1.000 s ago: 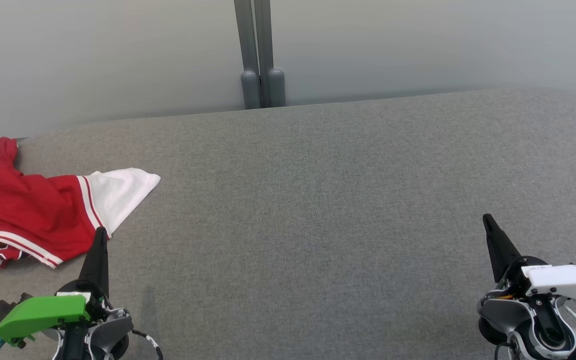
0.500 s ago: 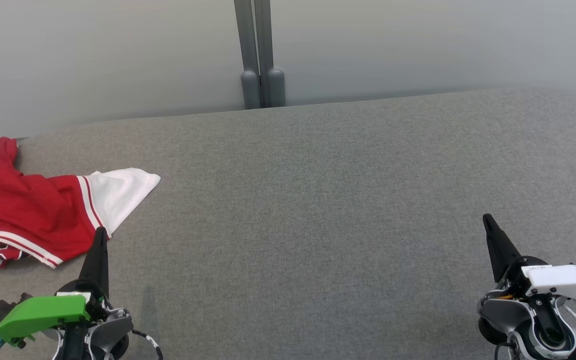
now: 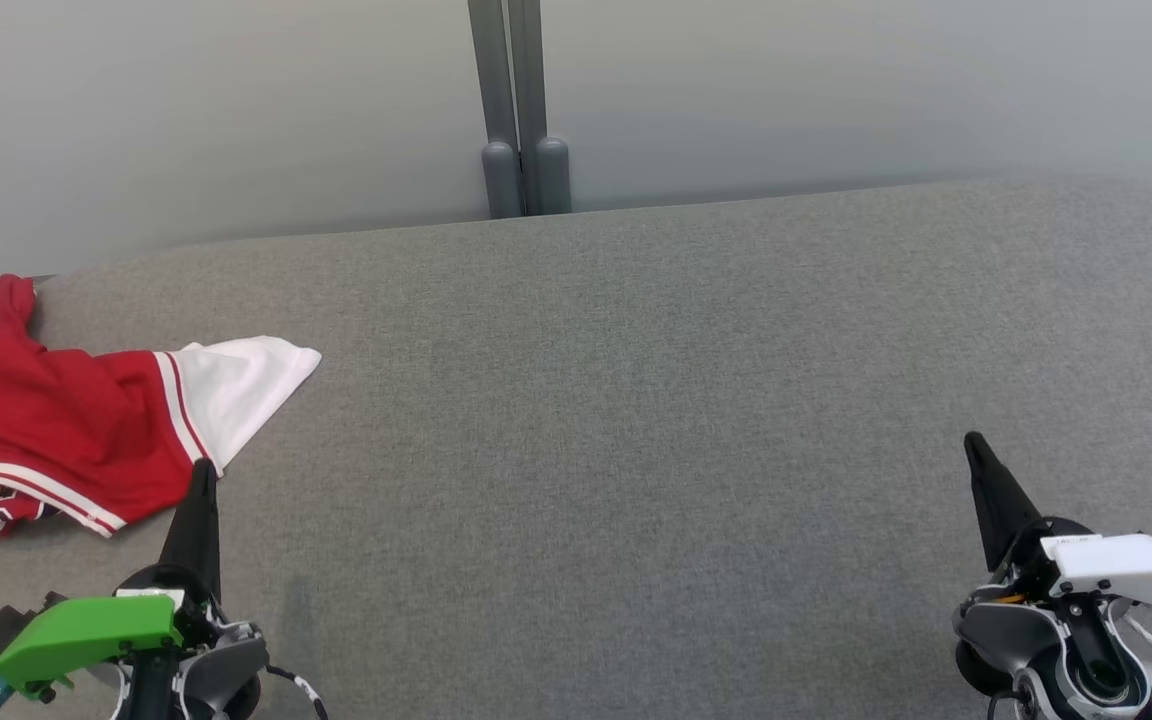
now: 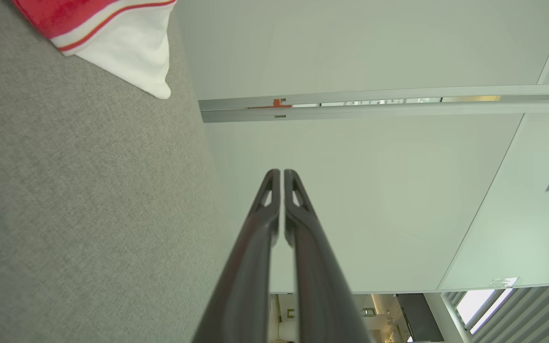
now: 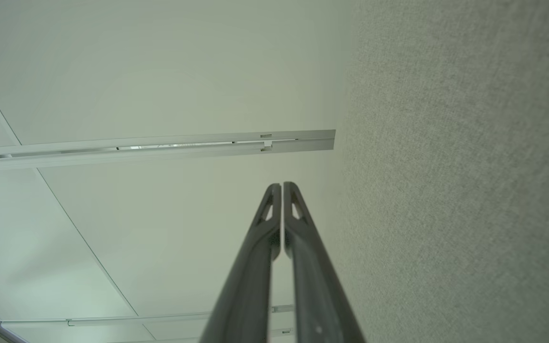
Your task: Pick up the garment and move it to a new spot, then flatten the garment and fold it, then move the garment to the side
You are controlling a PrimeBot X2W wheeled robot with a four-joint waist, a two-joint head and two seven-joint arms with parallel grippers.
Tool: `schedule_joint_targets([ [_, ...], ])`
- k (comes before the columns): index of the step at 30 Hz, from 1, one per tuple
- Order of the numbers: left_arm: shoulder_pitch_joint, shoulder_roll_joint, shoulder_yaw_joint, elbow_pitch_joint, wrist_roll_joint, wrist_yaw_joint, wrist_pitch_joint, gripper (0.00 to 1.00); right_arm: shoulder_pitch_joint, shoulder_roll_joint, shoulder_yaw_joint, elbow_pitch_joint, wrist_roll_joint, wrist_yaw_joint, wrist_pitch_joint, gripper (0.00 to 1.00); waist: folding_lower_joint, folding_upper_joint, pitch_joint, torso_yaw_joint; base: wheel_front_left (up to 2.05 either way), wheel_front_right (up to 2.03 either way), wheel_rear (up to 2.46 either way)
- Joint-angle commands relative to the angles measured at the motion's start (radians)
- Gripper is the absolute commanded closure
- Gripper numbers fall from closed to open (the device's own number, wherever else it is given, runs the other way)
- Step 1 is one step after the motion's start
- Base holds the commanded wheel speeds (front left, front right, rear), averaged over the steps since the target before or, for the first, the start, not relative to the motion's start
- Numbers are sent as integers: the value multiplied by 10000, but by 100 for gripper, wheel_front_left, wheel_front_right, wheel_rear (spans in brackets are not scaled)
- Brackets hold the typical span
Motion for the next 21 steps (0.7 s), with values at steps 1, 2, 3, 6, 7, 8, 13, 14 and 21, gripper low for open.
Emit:
schedule_joint_targets([
  [1,36,-17,-5,74,0,2,-9,0,34,17,3,61,-8,-2,-2,0,0,0,0,0,0,0,0],
  [2,46,-16,-29,62,7,2,-35,0,48,17,20,50,-13,-2,-41,0,0,0,2,1,0,0,0],
  [3,63,-15,-73,42,18,2,-82,0,71,16,53,32,-31,-2,-101,0,0,0,2,2,0,0,0],
  [6,110,-12,-207,-10,57,2,-225,0,127,13,158,-17,-152,-2,-257,0,0,0,8,5,0,0,0],
  [7,125,-10,-257,-25,85,2,-281,0,144,11,195,-35,-245,-1,-315,0,0,0,12,5,0,0,0],
  [8,135,-8,-294,-34,113,2,-325,0,154,10,211,-54,-336,-1,-357,0,0,0,15,5,0,0,0],
  [13,162,85,-523,0,529,2,-602,0,196,6,308,-269,-1147,-1,-604,0,0,0,42,3,0,0,0],
  [14,160,96,-556,17,634,2,-648,0,200,5,338,-322,-1326,-1,-645,0,0,0,47,2,0,0,0],
  [21,171,63,-489,-24,1984,1,-963,0,257,-44,543,-781,-2994,-1,-960,0,0,0,88,8,0,0,0],
])
